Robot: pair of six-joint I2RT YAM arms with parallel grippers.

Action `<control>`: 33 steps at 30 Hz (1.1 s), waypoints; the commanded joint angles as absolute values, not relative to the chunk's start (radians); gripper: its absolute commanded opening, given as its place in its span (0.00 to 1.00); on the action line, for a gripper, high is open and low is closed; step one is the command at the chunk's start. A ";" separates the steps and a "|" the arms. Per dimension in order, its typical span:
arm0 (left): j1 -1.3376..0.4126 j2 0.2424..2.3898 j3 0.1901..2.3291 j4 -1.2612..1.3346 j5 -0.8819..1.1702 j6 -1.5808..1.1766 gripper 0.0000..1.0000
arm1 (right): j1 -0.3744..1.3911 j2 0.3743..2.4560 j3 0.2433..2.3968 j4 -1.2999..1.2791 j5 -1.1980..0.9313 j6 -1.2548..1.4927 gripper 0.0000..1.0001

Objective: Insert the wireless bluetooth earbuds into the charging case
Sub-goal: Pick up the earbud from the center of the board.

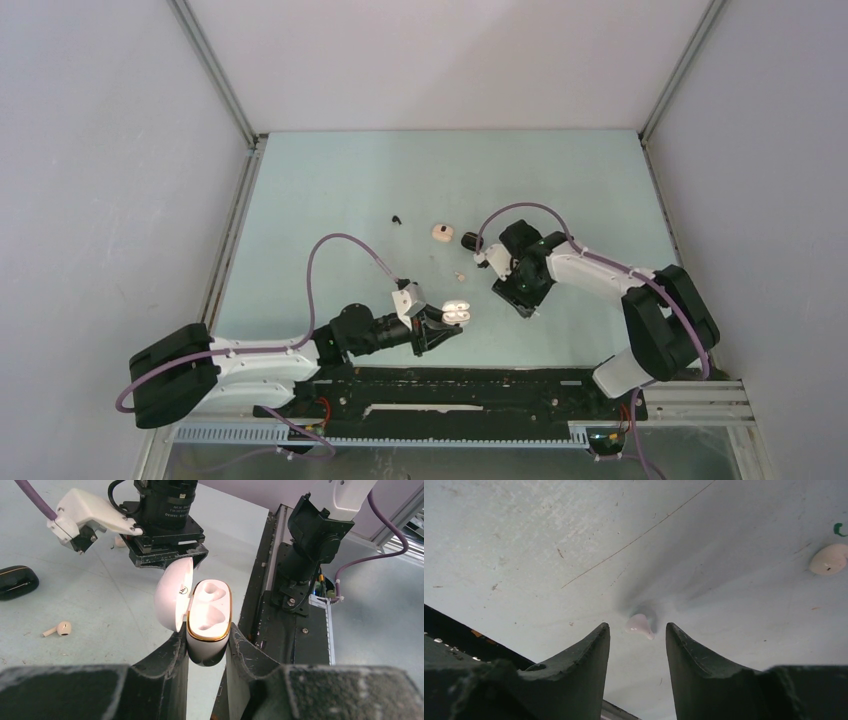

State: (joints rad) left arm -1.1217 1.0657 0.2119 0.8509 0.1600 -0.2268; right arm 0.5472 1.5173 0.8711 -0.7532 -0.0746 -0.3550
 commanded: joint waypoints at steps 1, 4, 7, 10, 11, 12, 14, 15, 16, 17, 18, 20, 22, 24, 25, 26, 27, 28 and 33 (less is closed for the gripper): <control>-1.131 1.048 0.263 0.864 0.153 -0.201 0.00 | 0.556 1.550 0.888 -0.745 -0.041 -0.356 0.48; -1.131 1.045 0.266 0.851 0.153 -0.198 0.00 | 0.565 1.563 0.888 -0.749 -0.034 -0.361 0.48; -1.131 1.045 0.268 0.846 0.153 -0.195 0.00 | 0.571 1.575 0.888 -0.745 -0.023 -0.365 0.47; -1.131 1.045 0.273 0.838 0.153 -0.193 0.00 | 0.575 1.587 0.886 -0.735 -0.007 -0.369 0.46; -1.131 1.045 0.275 0.836 0.153 -0.192 0.00 | 0.577 1.591 0.882 -0.733 -0.004 -0.371 0.46; -1.131 1.047 0.277 0.833 0.154 -0.192 0.00 | 0.579 1.596 0.879 -0.730 -0.001 -0.373 0.46; -1.131 1.045 0.279 0.826 0.156 -0.189 0.00 | 0.580 1.600 0.875 -0.730 0.035 -0.377 0.45; -1.131 1.045 0.280 0.823 0.156 -0.189 0.00 | 0.580 1.595 0.873 -0.730 0.045 -0.378 0.44; -1.131 1.045 0.281 0.821 0.156 -0.188 0.00 | 0.580 1.587 0.872 -0.730 0.052 -0.379 0.44; -1.131 1.045 0.281 0.820 0.156 -0.187 0.00 | 0.581 1.576 0.871 -0.729 0.059 -0.378 0.43; -1.131 1.046 0.281 0.819 0.156 -0.186 0.00 | 0.580 1.565 0.871 -0.726 0.068 -0.377 0.43; -1.131 1.048 0.281 0.822 0.156 -0.186 0.00 | 0.581 1.544 0.871 -0.723 0.085 -0.380 0.41; -1.131 1.054 0.283 0.829 0.158 -0.188 0.00 | 0.580 1.534 0.870 -0.723 0.092 -0.380 0.39; -1.131 1.063 0.283 0.837 0.161 -0.192 0.00 | 0.579 1.533 0.870 -0.722 0.086 -0.382 0.37; -1.132 1.066 0.283 0.842 0.162 -0.194 0.00 | 0.579 1.536 0.871 -0.722 0.081 -0.382 0.35; -1.132 1.070 0.282 0.845 0.164 -0.197 0.00 | 0.579 1.540 0.869 -0.721 0.075 -0.384 0.34; -1.132 1.072 0.283 0.845 0.165 -0.199 0.00 | 0.579 1.546 0.871 -0.721 0.069 -0.386 0.34; -1.132 1.072 0.283 0.845 0.165 -0.199 0.00 | 0.579 1.551 0.871 -0.719 0.065 -0.387 0.34; -1.132 1.060 0.275 0.838 0.161 -0.203 0.00 | 0.579 1.575 0.871 -0.706 0.049 -0.389 0.34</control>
State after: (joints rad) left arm -1.1236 1.0691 0.2447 0.7986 0.1608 -0.2096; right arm 0.5747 1.5642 0.8665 -0.7326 0.0574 -0.3763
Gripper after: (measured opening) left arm 0.291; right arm 0.344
